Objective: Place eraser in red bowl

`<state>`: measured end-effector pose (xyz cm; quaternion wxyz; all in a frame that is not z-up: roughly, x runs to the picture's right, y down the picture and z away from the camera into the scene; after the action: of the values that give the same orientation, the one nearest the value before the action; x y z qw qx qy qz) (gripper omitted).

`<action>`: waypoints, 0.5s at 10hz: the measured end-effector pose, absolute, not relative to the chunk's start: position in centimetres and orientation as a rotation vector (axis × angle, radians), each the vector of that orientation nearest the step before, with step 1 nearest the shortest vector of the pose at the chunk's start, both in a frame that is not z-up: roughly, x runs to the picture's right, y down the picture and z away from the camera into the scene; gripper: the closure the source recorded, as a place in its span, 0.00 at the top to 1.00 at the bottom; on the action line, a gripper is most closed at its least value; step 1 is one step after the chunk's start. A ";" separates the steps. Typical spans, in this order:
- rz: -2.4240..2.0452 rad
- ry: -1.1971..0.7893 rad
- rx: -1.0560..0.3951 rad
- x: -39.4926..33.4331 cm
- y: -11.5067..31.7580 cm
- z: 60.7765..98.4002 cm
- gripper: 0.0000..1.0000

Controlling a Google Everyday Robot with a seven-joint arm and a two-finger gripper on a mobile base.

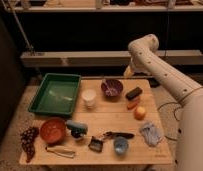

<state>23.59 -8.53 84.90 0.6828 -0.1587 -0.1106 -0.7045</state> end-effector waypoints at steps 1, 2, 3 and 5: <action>-1.533 -0.281 -0.323 24.2 -8.4 85.3 0.80; -1.511 -0.295 -0.309 24.6 -8.3 85.5 0.80; -1.505 -0.307 -0.296 24.4 -8.3 85.6 0.80; -1.509 -0.310 -0.293 24.0 -8.3 85.6 0.80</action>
<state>24.04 -8.29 85.55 0.7079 -0.1321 -0.1397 -0.6797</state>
